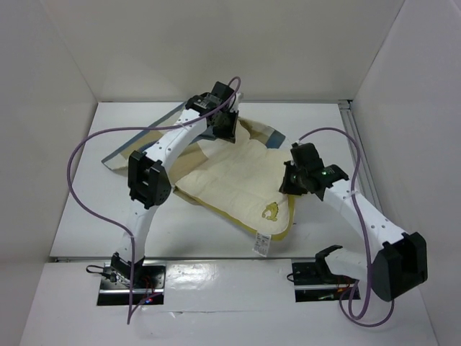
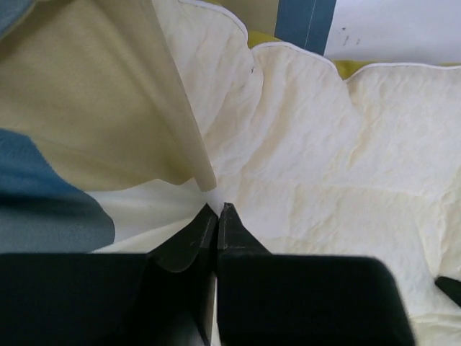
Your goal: Put the pillow into the pillowcase
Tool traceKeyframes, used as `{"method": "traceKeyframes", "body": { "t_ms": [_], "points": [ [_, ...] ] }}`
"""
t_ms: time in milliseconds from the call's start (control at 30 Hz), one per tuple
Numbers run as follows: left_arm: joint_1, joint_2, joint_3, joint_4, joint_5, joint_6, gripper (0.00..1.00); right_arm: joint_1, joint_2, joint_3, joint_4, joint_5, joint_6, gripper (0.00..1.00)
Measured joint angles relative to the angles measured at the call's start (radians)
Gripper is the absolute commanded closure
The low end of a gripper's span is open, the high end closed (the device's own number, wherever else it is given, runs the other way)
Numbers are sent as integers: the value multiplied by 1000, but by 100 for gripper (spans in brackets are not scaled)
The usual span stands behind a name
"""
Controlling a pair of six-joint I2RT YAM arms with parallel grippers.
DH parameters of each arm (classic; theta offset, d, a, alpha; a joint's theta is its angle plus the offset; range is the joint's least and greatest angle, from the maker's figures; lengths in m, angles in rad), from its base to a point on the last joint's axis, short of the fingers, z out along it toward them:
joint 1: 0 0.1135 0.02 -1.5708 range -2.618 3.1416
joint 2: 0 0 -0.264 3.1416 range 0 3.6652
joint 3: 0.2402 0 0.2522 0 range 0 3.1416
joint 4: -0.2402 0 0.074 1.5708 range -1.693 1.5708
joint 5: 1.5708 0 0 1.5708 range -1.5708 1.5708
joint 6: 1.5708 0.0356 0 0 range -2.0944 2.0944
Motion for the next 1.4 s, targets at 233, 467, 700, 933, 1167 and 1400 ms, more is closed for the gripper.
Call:
{"method": "traceKeyframes", "body": {
  "t_ms": [233,467,700,933,1167,1400],
  "points": [
    [-3,-11,-49,-31,-95,-3,16,1,62,87,-116,115,-8,3],
    [95,-328,-177,-30,-163,-31,17,201,114,460,-122,267,-68,1],
    [266,-758,-536,40,-280,-131,17,546,426,606,-45,400,-206,1],
    [354,-867,-925,61,-261,-227,18,668,655,590,20,397,-359,1],
    [362,-1007,-1213,95,-163,-309,21,648,738,557,126,366,-427,70],
    [357,-1178,-1450,210,-46,-394,21,579,733,554,149,268,-439,100]
  ]
}}
